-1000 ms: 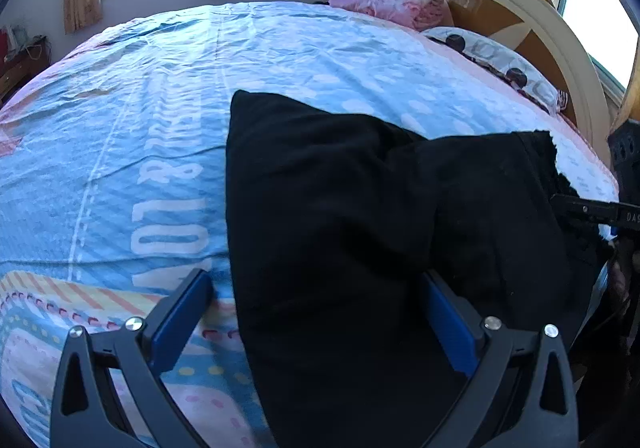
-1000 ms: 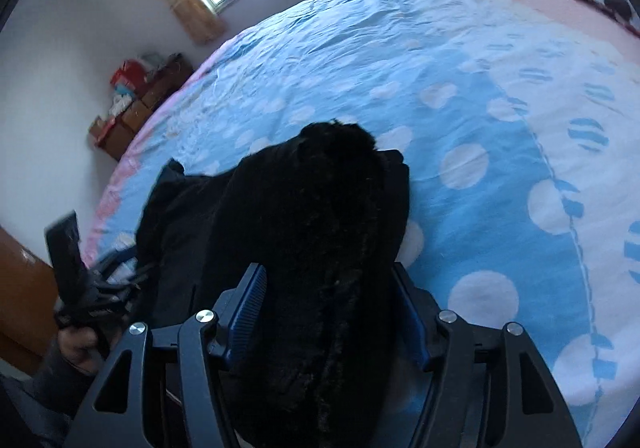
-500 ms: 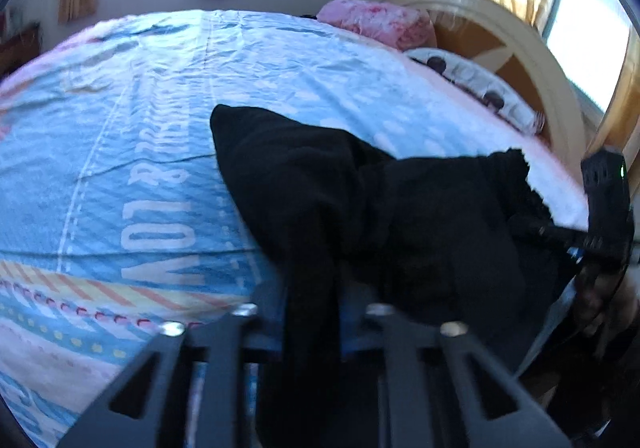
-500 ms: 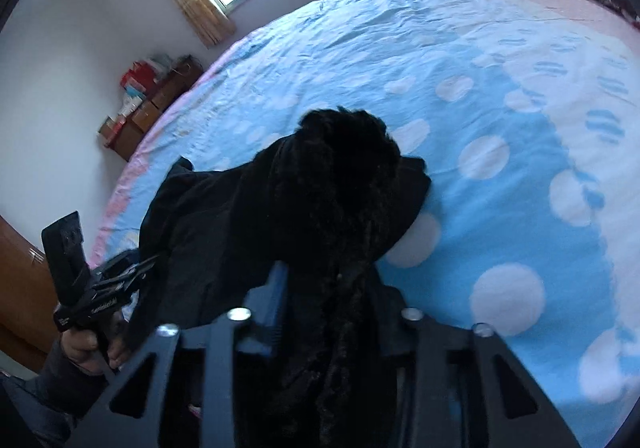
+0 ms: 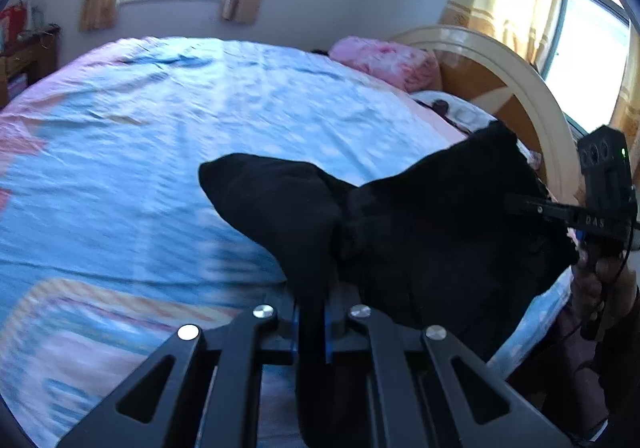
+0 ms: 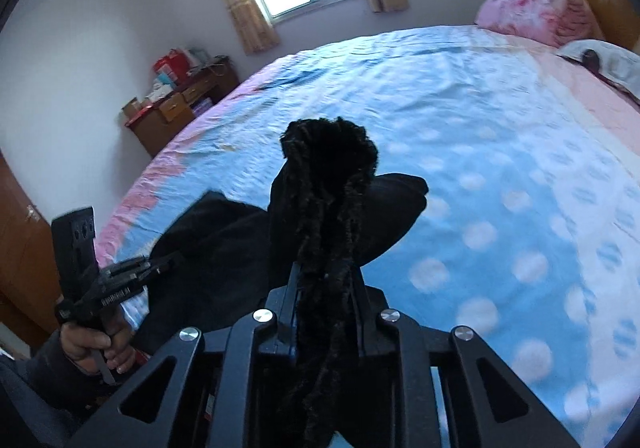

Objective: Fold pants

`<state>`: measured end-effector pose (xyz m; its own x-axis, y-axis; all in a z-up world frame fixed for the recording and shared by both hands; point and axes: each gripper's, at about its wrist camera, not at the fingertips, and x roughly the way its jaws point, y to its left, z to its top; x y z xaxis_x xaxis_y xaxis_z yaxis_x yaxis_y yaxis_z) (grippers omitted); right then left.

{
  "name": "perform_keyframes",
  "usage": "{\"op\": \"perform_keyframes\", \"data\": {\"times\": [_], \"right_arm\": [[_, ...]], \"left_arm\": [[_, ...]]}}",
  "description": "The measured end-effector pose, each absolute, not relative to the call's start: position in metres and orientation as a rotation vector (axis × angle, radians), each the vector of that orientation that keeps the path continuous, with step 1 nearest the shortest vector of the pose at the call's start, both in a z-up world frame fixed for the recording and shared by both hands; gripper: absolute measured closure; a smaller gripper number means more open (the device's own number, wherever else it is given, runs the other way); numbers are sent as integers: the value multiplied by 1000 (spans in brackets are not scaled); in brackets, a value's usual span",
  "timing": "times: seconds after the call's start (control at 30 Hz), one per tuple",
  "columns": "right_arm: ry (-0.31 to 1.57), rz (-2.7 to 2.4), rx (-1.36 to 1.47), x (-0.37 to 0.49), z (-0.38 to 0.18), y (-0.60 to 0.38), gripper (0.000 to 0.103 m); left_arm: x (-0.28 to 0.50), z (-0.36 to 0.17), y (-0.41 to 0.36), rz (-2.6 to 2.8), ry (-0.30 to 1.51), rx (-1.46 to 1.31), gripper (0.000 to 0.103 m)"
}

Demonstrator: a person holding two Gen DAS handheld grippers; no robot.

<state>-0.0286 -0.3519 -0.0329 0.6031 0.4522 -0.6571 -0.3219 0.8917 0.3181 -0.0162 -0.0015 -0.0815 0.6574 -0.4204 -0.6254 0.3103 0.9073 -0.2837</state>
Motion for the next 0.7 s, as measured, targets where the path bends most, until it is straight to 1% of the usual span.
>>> {"op": "perform_keyframes", "data": {"times": [0.17,0.43,0.57,0.7], "right_arm": [[790,574,117,18,-15,-291,83],[787,774,65,118,6,-163,84],[814,846,50,164,-3,-104,84],[868,885,44,207,-32,-59,84]], "left_arm": [[-5,-59,57,-294,693,-144,95],[20,-34,165,-70,620,-140,95],[42,-41,215,30,623,-141,95],[63,-69,250,86,679,-166,95]]}}
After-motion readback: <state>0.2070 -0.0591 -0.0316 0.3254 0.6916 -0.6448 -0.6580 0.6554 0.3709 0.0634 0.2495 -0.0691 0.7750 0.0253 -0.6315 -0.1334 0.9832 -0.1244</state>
